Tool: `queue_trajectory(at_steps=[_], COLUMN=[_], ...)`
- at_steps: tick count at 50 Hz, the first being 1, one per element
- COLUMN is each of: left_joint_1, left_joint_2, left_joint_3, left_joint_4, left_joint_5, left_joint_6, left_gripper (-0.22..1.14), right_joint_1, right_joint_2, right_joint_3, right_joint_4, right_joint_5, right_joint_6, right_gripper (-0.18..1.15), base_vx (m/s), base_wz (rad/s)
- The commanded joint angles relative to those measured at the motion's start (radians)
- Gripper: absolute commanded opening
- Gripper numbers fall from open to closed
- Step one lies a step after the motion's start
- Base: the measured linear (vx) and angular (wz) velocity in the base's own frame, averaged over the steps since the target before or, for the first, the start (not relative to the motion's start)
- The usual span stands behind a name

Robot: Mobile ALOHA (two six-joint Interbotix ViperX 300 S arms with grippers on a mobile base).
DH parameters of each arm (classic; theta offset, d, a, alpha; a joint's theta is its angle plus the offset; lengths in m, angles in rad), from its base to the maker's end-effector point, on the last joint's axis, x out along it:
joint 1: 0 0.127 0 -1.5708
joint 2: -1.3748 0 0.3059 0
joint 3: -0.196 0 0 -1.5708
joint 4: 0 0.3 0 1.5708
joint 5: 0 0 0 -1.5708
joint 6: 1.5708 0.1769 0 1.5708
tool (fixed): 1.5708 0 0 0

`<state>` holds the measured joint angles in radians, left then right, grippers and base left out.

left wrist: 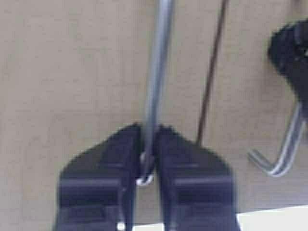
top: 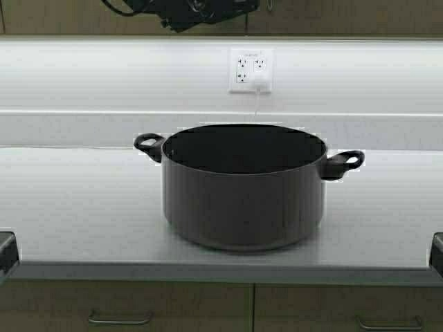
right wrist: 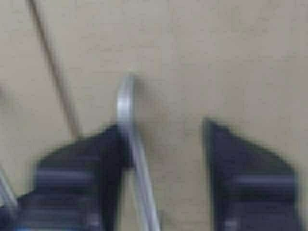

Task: Open the cabinet, put the pot inside, then close it

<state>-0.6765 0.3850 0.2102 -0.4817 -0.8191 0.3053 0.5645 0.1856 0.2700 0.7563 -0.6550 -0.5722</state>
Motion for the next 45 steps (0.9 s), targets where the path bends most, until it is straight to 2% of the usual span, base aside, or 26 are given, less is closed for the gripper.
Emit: queue_trajectory(at_steps=[1,3,6,9,15,24,31,35,45], left_joint_1=[0.011,0.011,0.009,0.006,-0.005,-0.006,-0.006,-0.006,0.021], left_joint_2=[0.005,0.000,-0.020,-0.060,-0.190,-0.376,-0.495,-0.557,-0.670], left_joint_3=[-0.044,-0.038,-0.012,0.041,0.198,0.382,0.499,0.561,0.647], left_joint_4=[0.003,0.003,0.005,0.005,0.003,0.006,0.006,0.006,0.006], left_joint_5=[0.023,0.034,0.052,0.057,0.066,0.143,0.189,0.196,0.268], left_joint_6=[-0.005,-0.006,-0.006,-0.008,-0.009,-0.003,-0.008,-0.003,0.028], left_gripper=[-0.13,-0.04,0.08,0.08,0.02,0.03,0.03,0.03,0.03], right_joint_1=[-0.012,-0.012,-0.012,-0.009,0.012,0.029,0.028,0.028,-0.003], right_joint_2=[0.006,0.000,-0.023,-0.063,-0.179,-0.327,-0.449,-0.506,-0.611], right_joint_3=[-0.041,-0.037,-0.009,0.031,0.146,0.262,0.348,0.397,0.485], right_joint_4=[-0.003,0.000,0.002,0.000,-0.037,-0.074,-0.078,-0.084,-0.104], right_joint_5=[0.023,0.025,0.025,0.043,0.144,0.276,0.380,0.390,0.462], right_joint_6=[0.003,0.002,0.002,0.002,-0.009,0.000,-0.003,-0.008,-0.009], right_gripper=[-0.10,-0.10,0.02,0.13,0.08,0.07,0.07,0.07,0.07], base_vx=[-0.02,-0.02,-0.01,-0.01,0.00,0.05,0.03,0.00,-0.03], base_wz=[-0.01,0.01,0.02,0.00,0.00,-0.02,-0.03,-0.02,-0.02])
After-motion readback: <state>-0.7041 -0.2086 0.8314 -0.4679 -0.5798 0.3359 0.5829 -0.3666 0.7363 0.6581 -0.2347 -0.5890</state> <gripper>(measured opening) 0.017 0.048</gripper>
